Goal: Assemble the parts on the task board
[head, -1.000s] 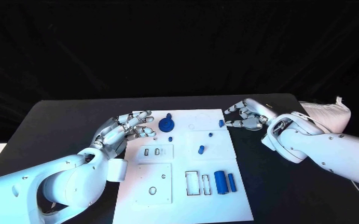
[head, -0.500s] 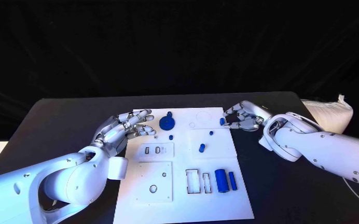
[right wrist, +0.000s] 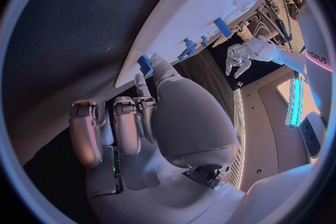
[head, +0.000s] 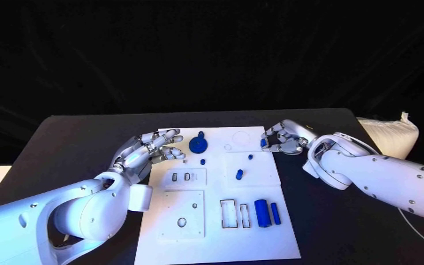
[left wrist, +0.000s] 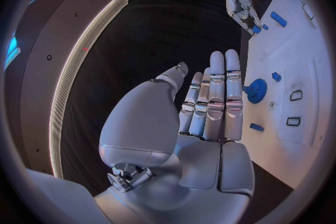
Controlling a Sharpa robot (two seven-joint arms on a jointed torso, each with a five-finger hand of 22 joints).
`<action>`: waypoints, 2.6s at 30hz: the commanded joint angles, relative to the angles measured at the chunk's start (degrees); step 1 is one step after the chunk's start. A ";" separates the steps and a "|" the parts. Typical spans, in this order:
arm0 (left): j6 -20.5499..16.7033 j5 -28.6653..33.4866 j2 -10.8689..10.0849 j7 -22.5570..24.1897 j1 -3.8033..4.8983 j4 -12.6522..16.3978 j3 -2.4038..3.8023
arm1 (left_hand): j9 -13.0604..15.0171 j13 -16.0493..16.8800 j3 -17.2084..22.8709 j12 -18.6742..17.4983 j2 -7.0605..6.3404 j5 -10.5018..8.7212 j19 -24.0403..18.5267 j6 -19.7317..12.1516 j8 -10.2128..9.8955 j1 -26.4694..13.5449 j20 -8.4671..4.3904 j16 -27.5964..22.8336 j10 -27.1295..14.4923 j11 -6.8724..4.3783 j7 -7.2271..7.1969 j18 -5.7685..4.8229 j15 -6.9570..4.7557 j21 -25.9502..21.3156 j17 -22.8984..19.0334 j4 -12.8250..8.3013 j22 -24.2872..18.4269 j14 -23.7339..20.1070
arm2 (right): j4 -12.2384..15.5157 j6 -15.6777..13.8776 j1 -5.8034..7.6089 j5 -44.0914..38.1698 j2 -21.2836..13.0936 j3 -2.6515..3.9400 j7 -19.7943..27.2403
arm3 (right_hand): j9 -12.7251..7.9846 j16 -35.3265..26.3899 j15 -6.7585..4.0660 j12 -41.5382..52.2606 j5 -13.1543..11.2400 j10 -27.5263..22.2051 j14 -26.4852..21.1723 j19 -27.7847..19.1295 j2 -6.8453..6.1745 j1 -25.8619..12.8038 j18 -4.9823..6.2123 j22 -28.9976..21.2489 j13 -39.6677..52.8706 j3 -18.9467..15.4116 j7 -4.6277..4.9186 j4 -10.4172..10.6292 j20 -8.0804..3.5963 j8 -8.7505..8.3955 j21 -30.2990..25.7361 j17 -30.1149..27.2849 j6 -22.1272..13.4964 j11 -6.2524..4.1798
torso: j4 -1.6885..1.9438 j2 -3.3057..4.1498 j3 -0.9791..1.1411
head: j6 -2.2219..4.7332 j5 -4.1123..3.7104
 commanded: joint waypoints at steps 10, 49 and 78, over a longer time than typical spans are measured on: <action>1.30 0.04 0.06 0.20 -0.01 0.10 0.02 | -0.03 -0.05 0.12 -0.34 0.20 -0.13 -0.54 -0.14 -0.19 0.09 0.06 -0.30 -0.43 0.17 0.37 0.55 -0.12 0.31 0.12 -0.38 0.06 -0.40 | -0.46 1.85 -0.07 -0.65 0.73 0.02 -0.02 | 0.46 0.23 -1.67 0.73 -2.00 4.87 5.98 6.00 1.93 0.33 -0.39 15.06 13.70 2.15 -1.20 -0.74 -1.27 0.59 0.35 15.06 3.74 -1.08 | 0.00 -0.03 0.02 | -0.33 0.14; 1.63 0.04 0.06 0.41 -0.04 -1.14 0.01 | -0.03 -0.06 0.25 -0.33 0.23 -0.13 -0.59 -0.17 -0.23 0.02 0.07 -0.35 -0.49 0.20 0.39 0.54 -0.10 0.36 0.25 -0.46 0.08 -0.43 | 12.61 -4.99 0.72 -9.84 3.82 1.08 -12.29 | 1.86 0.23 -2.66 1.43 -2.87 5.21 5.98 6.00 3.69 -3.05 -0.39 15.06 14.10 4.78 -3.14 -0.64 -2.44 1.74 0.35 15.06 9.24 -2.95 | 0.39 -0.29 -0.32 | -1.88 1.81; 1.66 0.04 -0.05 0.57 0.01 -1.60 0.03 | -0.03 -0.06 0.25 -0.33 0.23 -0.13 -0.59 -0.17 -0.23 0.02 0.07 -0.35 -0.49 0.20 0.39 0.54 -0.10 0.36 0.25 -0.46 0.08 -0.43 | 12.63 -0.26 -2.80 -26.06 16.13 -0.69 -19.07 | 1.79 0.23 -2.49 1.06 -3.13 5.06 5.98 6.00 3.70 -3.98 -0.39 15.06 13.92 4.85 -2.89 -0.20 -2.33 1.18 0.35 15.06 8.69 -2.74 | 0.64 -0.34 -0.53 | -3.46 3.18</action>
